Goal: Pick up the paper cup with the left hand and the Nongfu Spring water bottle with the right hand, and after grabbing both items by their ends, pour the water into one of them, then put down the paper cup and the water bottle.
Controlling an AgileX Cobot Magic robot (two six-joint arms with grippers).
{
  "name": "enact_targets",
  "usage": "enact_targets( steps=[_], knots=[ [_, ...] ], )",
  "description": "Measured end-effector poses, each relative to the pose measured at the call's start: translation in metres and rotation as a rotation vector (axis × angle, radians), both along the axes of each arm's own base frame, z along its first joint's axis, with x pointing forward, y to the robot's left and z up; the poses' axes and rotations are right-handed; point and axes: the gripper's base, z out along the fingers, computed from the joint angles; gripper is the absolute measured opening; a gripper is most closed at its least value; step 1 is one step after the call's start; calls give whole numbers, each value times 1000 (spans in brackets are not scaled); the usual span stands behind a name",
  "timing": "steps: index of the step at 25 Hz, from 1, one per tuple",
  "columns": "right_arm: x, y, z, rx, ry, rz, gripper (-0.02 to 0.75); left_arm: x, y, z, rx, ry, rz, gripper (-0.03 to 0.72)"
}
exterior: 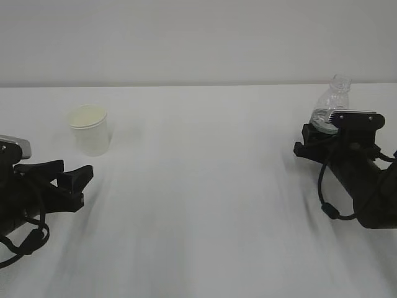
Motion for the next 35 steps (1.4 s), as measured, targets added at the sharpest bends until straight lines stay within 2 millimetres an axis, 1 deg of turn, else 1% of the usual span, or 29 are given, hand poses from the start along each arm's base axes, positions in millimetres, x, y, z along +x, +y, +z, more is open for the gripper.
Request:
enact_targets(
  steps=[4, 12, 14, 22, 32, 35],
  knots=[
    [0, 0, 0, -10, 0, 4, 435, 0, 0, 0, 0, 0, 0, 452],
    [0, 1, 2, -23, -3, 19, 428, 0, 0, 0, 0, 0, 0, 452],
    [-5, 3, 5, -30, 14, 47, 428, 0, 0, 0, 0, 0, 0, 452],
    [-26, 6, 44, -42, -36, 109, 428, 0, 0, 0, 2, -1, -1, 452],
    [-60, 5, 79, -53, -78, 158, 428, 0, 0, 0, 5, -2, -2, 452],
    [-71, 5, 86, -60, -59, 169, 428, 0, 0, 0, 5, -2, -2, 452]
  ],
)
